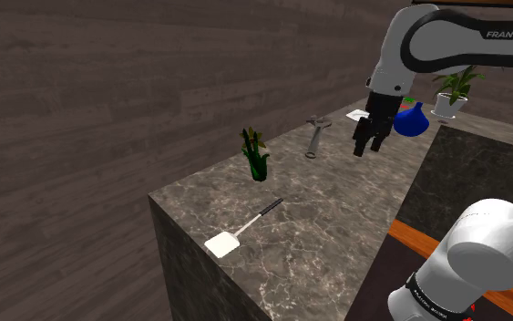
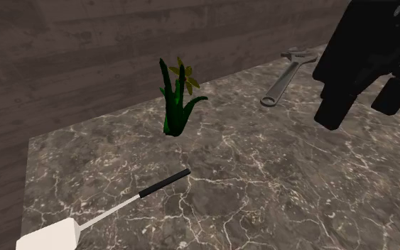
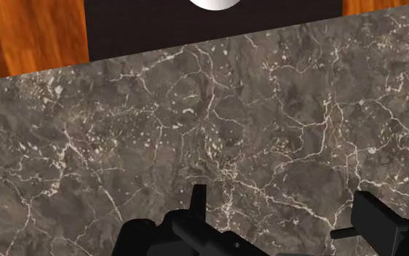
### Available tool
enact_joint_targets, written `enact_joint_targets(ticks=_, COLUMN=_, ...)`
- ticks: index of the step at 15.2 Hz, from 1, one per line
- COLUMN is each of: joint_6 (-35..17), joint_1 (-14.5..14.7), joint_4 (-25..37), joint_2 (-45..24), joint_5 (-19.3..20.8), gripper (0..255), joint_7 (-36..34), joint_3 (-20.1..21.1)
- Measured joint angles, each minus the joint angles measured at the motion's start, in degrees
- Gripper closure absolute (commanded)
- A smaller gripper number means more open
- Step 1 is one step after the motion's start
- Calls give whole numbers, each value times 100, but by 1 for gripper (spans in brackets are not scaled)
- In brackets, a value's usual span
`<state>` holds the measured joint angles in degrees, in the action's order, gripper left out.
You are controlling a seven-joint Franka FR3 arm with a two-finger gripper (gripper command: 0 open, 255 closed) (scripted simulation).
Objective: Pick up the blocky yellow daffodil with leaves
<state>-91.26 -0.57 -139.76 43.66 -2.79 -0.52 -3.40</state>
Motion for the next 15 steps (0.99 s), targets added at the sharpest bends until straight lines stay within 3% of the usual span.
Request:
enact_joint_targets(ticks=3, joint_6=-285, joint_1=14, joint_4=-53, joint_2=-138, joint_5=-41, gripper=0, joint_7=-43, joint_3=33)
enact_joint_targets(ticks=15, joint_6=-2953, joint_1=210, joint_4=114, joint_2=-1898, joint_5=-422, gripper=0, joint_7=-658, joint_3=545)
